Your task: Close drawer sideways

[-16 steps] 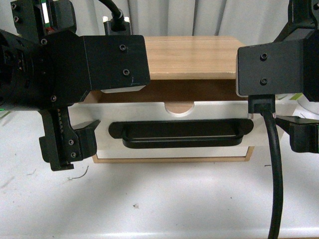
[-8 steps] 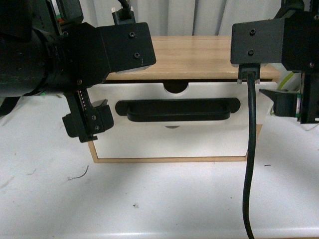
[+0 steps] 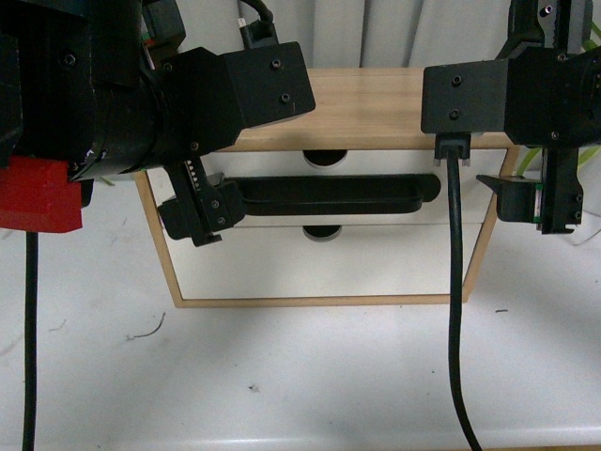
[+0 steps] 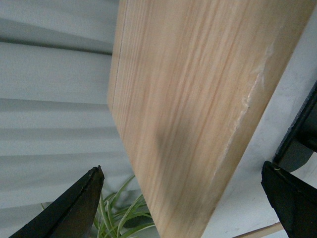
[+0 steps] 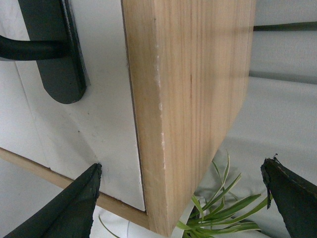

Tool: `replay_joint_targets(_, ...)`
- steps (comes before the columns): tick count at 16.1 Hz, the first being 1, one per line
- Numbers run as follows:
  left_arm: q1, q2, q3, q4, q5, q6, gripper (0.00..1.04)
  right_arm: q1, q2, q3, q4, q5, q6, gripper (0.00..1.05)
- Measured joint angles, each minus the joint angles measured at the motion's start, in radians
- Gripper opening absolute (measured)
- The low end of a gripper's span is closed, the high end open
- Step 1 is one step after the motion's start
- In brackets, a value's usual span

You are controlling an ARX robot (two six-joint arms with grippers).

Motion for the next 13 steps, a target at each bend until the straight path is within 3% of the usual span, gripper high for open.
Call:
replay_joint_targets(2,0.001,-0.006,0.000,-0.012,-0.002,-0.009,0.98,0.001,0.000,-0.006,0.012,0.001,0.007,0.98)
replay_joint_targets(3,-0.016,-0.101,-0.031,-0.145,0.055,-0.121,0.98,0.008,-0.061,-0.022,-0.029,0.005,0.108,0.98)
replay_joint_targets(4,-0.020,-0.133,-0.036,-0.179,0.078,-0.164,0.98,0.008,-0.081,-0.027,-0.039,0.002,0.133,0.98)
replay_joint_targets(11,-0.016,-0.240,-0.040,-0.254,0.151,-0.344,0.98,0.013,-0.193,-0.057,-0.067,-0.038,0.304,0.98)
replay_joint_targets(13,-0.006,-0.285,-0.040,-0.276,0.174,-0.429,0.98,0.012,-0.251,-0.077,-0.060,-0.071,0.412,0.98)
